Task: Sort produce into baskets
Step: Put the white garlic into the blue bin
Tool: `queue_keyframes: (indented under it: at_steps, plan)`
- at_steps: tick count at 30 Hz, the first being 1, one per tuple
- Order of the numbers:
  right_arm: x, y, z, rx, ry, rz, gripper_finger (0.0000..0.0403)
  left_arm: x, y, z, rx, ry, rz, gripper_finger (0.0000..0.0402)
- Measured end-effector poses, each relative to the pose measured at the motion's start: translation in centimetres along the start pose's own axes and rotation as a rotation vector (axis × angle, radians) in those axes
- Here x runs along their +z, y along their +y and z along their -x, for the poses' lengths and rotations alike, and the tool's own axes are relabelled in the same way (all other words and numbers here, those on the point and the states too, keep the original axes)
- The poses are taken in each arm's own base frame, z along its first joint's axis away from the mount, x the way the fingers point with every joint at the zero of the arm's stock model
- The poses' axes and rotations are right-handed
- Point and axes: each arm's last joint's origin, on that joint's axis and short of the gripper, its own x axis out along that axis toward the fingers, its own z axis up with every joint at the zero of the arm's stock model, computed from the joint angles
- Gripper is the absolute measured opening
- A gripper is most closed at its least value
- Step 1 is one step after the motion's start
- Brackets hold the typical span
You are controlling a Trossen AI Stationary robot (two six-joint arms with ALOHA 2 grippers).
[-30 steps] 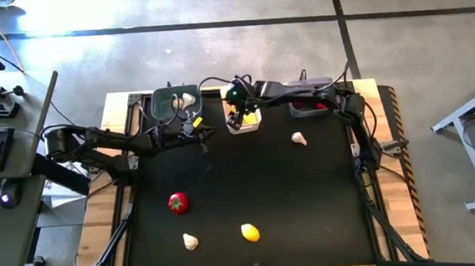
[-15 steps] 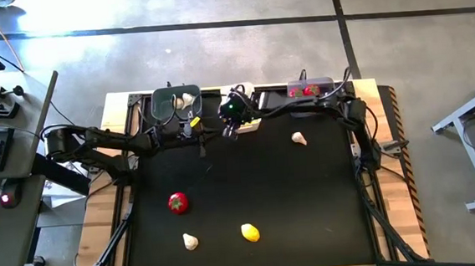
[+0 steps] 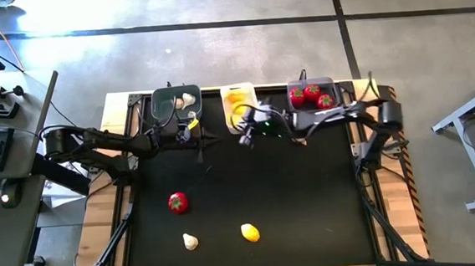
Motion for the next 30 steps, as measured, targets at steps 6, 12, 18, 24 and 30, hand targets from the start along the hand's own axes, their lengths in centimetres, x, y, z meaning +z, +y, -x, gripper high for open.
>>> queue_keyframes:
  at_steps: [6,12,18,24,30]
  plan:
    - [0.4,-0.5,4.7,-0.039,-0.093,0.019,0.0,2.2,-0.7,-0.3,-0.12,-0.041,-0.008,0.0]
    - [-0.8,-1.2,7.0,-0.04,-0.164,0.027,0.0,3.5,-2.2,-0.4,-0.185,0.036,-0.012,0.0]
    - [-3.6,-1.1,7.3,-0.022,-0.158,0.01,0.0,3.9,-4.0,-0.3,-0.227,0.141,-0.046,0.0]
    - [-4.3,-1.2,7.2,-0.024,-0.143,-0.023,0.0,5.3,-6.7,-0.4,-0.296,0.311,-0.037,0.0]
    - [-4.2,-1.2,7.2,-0.027,-0.144,0.018,0.0,7.3,-11.6,1.1,-0.333,0.526,-0.113,0.0]
